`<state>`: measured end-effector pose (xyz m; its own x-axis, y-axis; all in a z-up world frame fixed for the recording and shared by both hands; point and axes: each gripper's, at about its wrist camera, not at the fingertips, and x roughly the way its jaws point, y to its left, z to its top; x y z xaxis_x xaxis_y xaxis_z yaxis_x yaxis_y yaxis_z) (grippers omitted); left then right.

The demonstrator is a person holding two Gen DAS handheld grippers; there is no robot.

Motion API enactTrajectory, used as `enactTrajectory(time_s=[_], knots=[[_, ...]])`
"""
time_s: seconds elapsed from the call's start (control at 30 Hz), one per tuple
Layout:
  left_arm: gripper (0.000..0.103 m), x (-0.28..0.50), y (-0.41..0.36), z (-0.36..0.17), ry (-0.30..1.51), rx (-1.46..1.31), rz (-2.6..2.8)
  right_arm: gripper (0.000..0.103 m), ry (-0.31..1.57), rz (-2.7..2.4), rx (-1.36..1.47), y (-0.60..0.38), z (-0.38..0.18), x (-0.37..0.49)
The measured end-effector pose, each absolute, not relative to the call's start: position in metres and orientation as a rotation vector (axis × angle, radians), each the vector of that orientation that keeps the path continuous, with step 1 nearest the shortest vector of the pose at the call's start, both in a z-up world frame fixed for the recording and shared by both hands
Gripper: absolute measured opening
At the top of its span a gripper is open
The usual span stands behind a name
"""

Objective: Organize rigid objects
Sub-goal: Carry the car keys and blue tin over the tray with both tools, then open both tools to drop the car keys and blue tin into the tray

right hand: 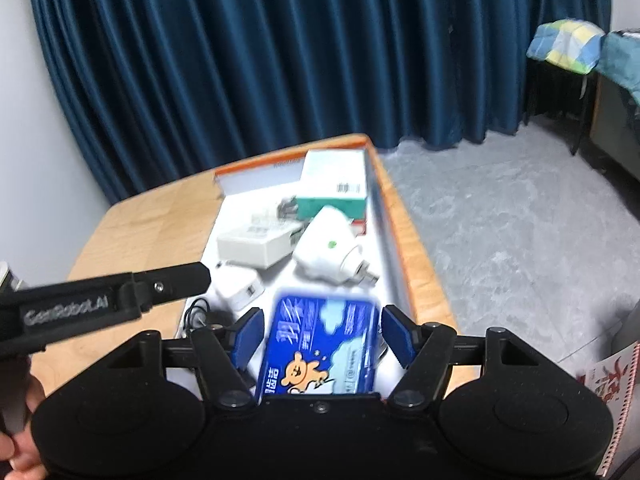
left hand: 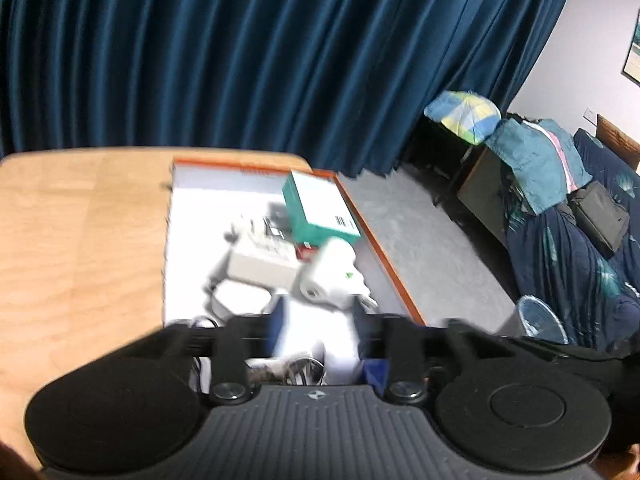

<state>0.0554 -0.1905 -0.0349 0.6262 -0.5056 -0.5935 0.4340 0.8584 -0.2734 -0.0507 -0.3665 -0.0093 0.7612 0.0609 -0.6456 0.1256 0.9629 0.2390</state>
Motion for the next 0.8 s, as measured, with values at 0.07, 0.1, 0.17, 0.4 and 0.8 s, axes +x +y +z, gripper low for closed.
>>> enactTrajectory(time_s=[0.07, 0.1, 0.17, 0.4, 0.8], knots=[[0.067, 0.052, -0.186, -0.028, 0.697, -0.1, -0.517, 0.079, 0.664, -0.048, 0.26, -0.367, -0.002, -0.054], [0.077, 0.05, -0.184, -0.023, 0.69, -0.088, -0.506, 0.079, 0.66, -0.047, 0.259, -0.368, 0.001, -0.054], [0.095, 0.044, -0.18, -0.014, 0.664, -0.049, -0.472, 0.079, 0.66, -0.053, 0.262, -0.37, 0.008, -0.055], [0.103, 0.018, -0.161, 0.008, 0.638, 0.041, -0.298, 0.081, 0.597, -0.066, 0.202, -0.357, 0.029, -0.089], [0.103, -0.004, -0.146, 0.0, 0.68, 0.096, -0.232, 0.081, 0.654, -0.033, 0.197, -0.338, 0.016, -0.115]])
